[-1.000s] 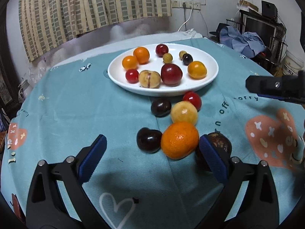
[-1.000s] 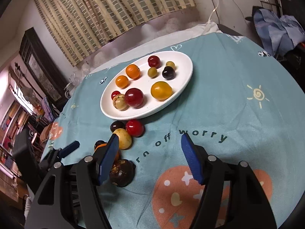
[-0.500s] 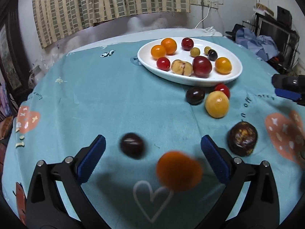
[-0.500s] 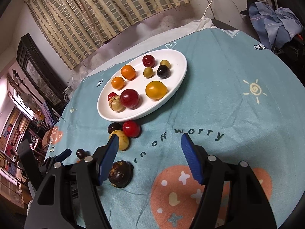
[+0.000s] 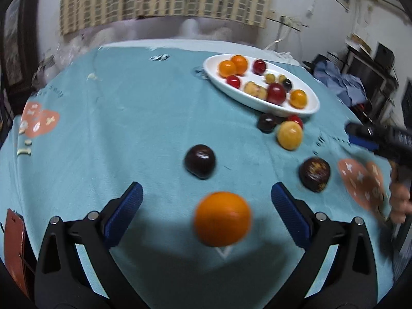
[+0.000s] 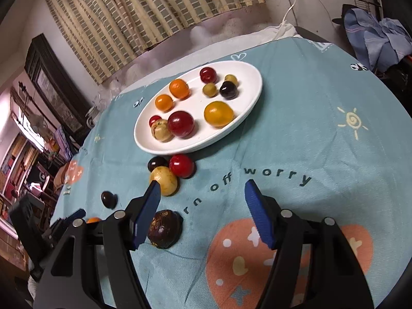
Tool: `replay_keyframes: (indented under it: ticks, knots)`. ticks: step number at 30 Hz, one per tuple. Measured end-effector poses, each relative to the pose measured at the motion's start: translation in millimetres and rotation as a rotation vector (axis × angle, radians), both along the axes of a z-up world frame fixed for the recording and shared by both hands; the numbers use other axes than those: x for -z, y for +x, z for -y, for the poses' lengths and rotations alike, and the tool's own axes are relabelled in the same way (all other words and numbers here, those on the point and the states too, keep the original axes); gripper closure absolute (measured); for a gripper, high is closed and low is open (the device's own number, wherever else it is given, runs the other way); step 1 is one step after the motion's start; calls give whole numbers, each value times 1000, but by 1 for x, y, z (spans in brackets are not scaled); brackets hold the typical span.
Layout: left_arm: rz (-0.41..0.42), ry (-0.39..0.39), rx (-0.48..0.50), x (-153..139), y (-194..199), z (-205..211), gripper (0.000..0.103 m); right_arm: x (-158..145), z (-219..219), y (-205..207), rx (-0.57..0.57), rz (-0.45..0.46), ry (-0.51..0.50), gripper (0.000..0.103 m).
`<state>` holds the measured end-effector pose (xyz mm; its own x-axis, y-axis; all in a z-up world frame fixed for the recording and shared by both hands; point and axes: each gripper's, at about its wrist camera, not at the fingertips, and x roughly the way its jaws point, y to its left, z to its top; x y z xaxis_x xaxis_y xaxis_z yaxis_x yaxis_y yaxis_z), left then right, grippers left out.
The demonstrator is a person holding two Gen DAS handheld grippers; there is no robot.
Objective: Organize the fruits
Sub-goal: 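Grasp a dark plum with the left gripper while the right gripper grasps the brown mangosteen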
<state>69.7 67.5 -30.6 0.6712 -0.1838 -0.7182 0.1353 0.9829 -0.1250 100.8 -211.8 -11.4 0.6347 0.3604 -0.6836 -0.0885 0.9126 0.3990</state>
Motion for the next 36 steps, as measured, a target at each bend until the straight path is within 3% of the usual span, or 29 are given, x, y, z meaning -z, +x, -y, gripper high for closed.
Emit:
replay_keyframes:
  ticks: [7,9,11,17,19,22,23,27,32,36]
  knots:
    - [15,76,-17,-2,31,4,4,7,-8,1,-15,-6,-42,35]
    - [-7,78,-4,2,38,4,19,7,-9,2,-17,-13,-41,35]
    - [-38,57,13,6,44,4,27,8,-11,2,-36,-23,-37,35]
    - [-71,45,29,16,56,2,41,7,-27,-2,-112,-14,-68,35]
    - [-70,42,34,16,56,3,41,7,-36,-5,-150,-2,-98,35]
    - [-65,30,48,16,55,3,50,10,-53,-11,-213,15,-168,35]
    - [-63,27,55,16,55,4,57,12,-61,-14,-241,20,-202,37]
    - [-54,29,74,14,54,8,68,19,-75,-18,-287,32,-274,46]
    - [-49,40,73,14,52,10,70,27,-85,-18,-301,33,-314,48]
    - [-50,38,72,14,53,11,70,34,-98,-15,-318,37,-359,56]
